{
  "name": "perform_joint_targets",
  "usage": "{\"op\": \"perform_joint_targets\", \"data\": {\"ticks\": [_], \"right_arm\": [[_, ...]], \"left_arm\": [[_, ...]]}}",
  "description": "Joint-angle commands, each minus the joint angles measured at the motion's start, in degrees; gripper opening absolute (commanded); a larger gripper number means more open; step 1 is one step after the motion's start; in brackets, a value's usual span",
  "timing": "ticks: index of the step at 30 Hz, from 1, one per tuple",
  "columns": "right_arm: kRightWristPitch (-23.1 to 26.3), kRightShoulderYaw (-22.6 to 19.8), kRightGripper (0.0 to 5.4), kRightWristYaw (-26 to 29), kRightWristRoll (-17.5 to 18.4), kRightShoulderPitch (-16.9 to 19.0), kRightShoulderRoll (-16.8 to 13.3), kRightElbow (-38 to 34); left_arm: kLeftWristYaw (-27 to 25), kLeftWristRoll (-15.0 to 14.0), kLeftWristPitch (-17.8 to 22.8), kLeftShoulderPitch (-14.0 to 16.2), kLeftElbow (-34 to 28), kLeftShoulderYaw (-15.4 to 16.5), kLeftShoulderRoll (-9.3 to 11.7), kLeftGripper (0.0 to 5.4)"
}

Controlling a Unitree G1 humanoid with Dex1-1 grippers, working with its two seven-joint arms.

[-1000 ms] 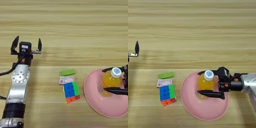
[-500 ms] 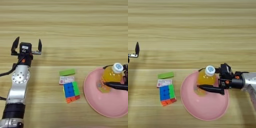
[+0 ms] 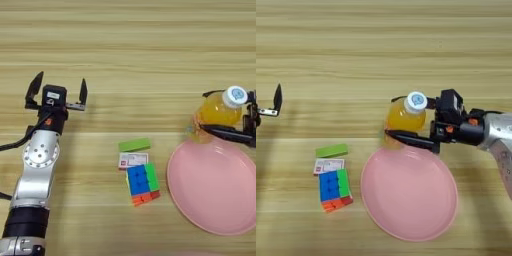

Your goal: Move the objects on the table

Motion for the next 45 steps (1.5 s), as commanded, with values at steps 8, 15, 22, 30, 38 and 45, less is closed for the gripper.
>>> {"op": "perform_joint_targets", "data": {"ticks": [8, 15, 22, 30, 38, 45], "right_arm": [[4.07, 2.57, 3.52, -9.58, -5.19, -8.06, 1.35, -0.87], [5.53, 3.51, 3.52, -10.25, -6.02, -9.44, 1.21, -0.46], [6.55, 4.04, 3.52, -10.33, -6.18, -10.55, 1.46, -0.65], [7.17, 4.24, 3.52, -10.12, -5.79, -11.73, 1.58, -0.88], [7.6, 4.63, 3.52, -8.45, -4.97, -11.37, 0.72, -2.89], [8.58, 4.99, 3.52, -7.73, -4.71, -11.27, 0.95, -4.69]], "left_arm": [[-5.81, -2.59, -2.98, 1.26, -3.2, -2.17, 0.98, 5.4], [-14.83, -8.16, -3.81, 1.62, -7.37, -3.89, 2.51, 5.4], [-26.23, -14.93, -2.72, 1.8, -10.72, -6.85, 5.07, 5.4], [-36.94, -19.04, -1.47, 0.78, -11.23, -10.64, 7.27, 5.4], [-43.2, -20.89, 0.78, -1.02, -10.39, -13.66, 7.49, 5.4], [-45.64, -21.12, 1.78, -1.43, -11.07, -15.95, 6.97, 5.4]]}}
